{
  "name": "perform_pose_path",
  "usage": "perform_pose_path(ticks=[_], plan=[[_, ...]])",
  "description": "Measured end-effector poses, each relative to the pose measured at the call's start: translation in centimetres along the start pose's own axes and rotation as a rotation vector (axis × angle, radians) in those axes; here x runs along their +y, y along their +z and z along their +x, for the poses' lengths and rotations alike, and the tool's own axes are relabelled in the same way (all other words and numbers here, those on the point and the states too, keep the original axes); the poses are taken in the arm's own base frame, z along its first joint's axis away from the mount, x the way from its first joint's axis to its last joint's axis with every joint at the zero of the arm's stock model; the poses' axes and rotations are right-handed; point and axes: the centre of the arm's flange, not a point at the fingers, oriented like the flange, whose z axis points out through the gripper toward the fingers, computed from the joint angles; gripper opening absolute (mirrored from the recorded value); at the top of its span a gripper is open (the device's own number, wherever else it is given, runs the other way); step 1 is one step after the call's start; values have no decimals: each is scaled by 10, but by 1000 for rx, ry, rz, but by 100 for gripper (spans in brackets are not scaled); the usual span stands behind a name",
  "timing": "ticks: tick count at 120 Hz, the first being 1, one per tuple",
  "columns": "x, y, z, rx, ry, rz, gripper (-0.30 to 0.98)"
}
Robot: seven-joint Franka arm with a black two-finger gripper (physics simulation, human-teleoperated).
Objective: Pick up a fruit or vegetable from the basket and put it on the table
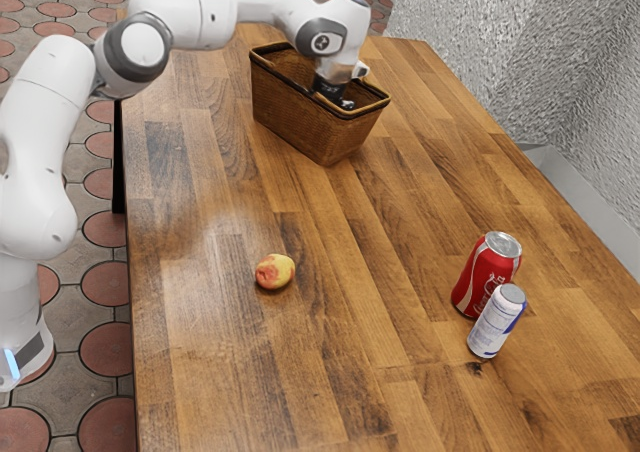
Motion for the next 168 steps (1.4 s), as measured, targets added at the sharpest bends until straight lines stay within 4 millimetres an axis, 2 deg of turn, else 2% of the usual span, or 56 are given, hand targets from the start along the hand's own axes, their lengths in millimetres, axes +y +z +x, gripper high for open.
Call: perform_pose_path(ticks=[20,33,57,75,80,87,93,101,109,127,140,148,152,161,168], plan=[[11,0,-6,9,-49,-17,68],[15,0,-8,7,-60,-27,63],[15,0,-9,21,-52,-21,33],[13,1,-7,19,-8,-23,20],[11,0,-7,16,0,-21,19],[3,-1,-3,3,-3,-17,23],[-7,-10,1,-3,-15,-19,27],[-21,-35,3,-8,-24,-46,26],[-39,-71,3,-15,-27,-98,23],[-69,-159,-17,23,-8,-184,20],[-71,-227,-58,115,29,-201,20],[-66,-274,-97,207,58,-204,19],[-63,-291,-114,239,73,-211,19],[-49,-310,-144,266,121,-233,18],[-35,-309,-160,265,165,-238,17]])
